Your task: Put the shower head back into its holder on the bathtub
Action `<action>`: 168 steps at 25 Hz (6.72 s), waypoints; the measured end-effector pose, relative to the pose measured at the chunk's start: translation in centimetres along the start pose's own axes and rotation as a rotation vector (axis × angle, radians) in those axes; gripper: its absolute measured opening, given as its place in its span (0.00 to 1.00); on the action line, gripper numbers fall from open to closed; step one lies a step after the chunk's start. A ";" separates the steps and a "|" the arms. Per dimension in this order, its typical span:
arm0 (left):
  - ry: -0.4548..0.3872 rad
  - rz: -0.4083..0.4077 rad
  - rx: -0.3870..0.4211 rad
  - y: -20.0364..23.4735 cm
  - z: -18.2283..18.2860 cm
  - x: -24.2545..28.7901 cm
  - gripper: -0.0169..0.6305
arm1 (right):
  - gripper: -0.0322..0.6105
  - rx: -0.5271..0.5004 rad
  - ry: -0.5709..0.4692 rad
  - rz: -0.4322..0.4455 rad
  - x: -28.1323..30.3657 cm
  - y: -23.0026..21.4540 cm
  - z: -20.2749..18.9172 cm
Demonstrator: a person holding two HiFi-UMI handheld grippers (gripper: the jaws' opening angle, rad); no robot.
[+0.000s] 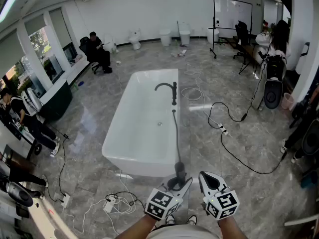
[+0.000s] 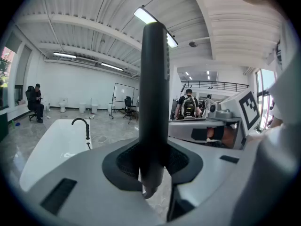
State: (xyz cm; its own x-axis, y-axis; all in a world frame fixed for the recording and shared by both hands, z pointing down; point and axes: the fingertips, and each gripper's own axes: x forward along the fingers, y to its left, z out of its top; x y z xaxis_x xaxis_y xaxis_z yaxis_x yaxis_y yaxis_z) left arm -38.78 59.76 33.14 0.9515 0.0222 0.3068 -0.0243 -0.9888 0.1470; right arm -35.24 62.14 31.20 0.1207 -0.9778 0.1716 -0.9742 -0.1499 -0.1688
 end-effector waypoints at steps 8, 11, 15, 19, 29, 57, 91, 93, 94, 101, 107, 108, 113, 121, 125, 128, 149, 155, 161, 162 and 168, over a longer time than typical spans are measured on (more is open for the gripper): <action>-0.003 0.000 0.005 0.1 0.0 0.0 0.19 | 0.07 0.001 0.004 0.003 0.2 0.1 -0.2; 0.001 0.000 0.005 -0.1 0.0 -0.1 0.19 | 0.07 0.002 0.006 0.003 0.0 0.2 -0.2; 0.006 0.002 0.005 -0.1 0.0 0.0 0.19 | 0.07 0.011 0.005 0.005 0.0 0.1 -0.2; 0.002 0.009 0.005 0.2 0.2 0.0 0.19 | 0.07 0.058 -0.018 0.021 -0.3 -0.2 0.0; 0.012 0.046 -0.005 0.7 0.4 0.8 0.19 | 0.07 0.060 -0.022 0.029 -1.3 -1.5 -0.4; -0.045 0.135 -0.004 7.9 6.5 8.3 0.19 | 0.07 0.099 0.016 0.036 5.0 -11.2 -1.4; -0.094 0.410 -0.050 33.8 18.2 20.8 0.19 | 0.07 0.065 0.150 0.223 34.6 -26.3 2.6; -0.110 0.441 -0.080 34.8 19.0 22.1 0.19 | 0.07 0.066 0.170 0.255 35.8 -28.0 2.5; -0.118 0.455 -0.098 35.3 19.4 22.6 0.19 | 0.07 0.067 0.180 0.269 36.3 -28.7 2.4; -0.138 0.556 -0.148 38.0 20.7 24.5 0.19 | 0.07 0.066 0.230 0.330 39.8 -32.7 2.1; -0.147 0.603 -0.165 40.2 20.6 24.2 0.19 | 0.07 0.068 0.268 0.372 42.6 -32.5 1.0; -0.153 0.606 -0.169 40.7 20.6 23.9 0.19 | 0.07 0.069 0.274 0.375 43.1 -32.3 0.8; -0.214 0.587 -0.246 43.8 20.3 22.7 0.19 | 0.07 0.057 0.314 0.371 46.1 -31.8 -0.5; -0.318 0.527 -0.375 49.3 20.5 20.4 0.19 | 0.07 0.044 0.402 0.318 49.8 -31.0 -4.4; -0.353 0.502 -0.450 51.4 20.2 20.5 0.19 | 0.07 -0.008 0.439 0.300 50.2 -31.3 -6.7; -0.373 0.500 -0.494 52.5 20.0 20.7 0.19 | 0.07 -0.040 0.455 0.304 50.4 -31.7 -8.0; -0.732 0.444 -1.036 58.4 17.5 19.3 0.19 | 0.13 -0.327 0.572 0.359 51.0 -32.6 -15.6; -0.770 0.421 -1.046 58.3 18.4 18.4 0.19 | 0.25 -0.436 0.604 0.318 52.4 -34.1 -18.3; -0.787 0.403 -1.045 57.7 19.3 17.6 0.19 | 0.27 -0.488 0.650 0.288 54.4 -35.8 -21.3; -0.788 0.403 -1.043 57.6 19.3 17.4 0.19 | 0.27 -0.499 0.654 0.288 54.8 -35.9 -21.9; -0.802 0.407 -1.048 57.4 19.5 16.0 0.19 | 0.29 -0.548 0.671 0.312 56.9 -35.4 -23.7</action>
State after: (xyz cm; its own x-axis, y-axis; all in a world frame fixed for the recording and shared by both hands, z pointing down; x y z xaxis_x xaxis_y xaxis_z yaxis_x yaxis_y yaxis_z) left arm -18.93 0.47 28.16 0.7277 -0.6824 -0.0692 -0.2177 -0.3255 0.9201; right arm 1.59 15.31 69.94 -0.1321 -0.6466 0.7513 -0.9189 0.3641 0.1517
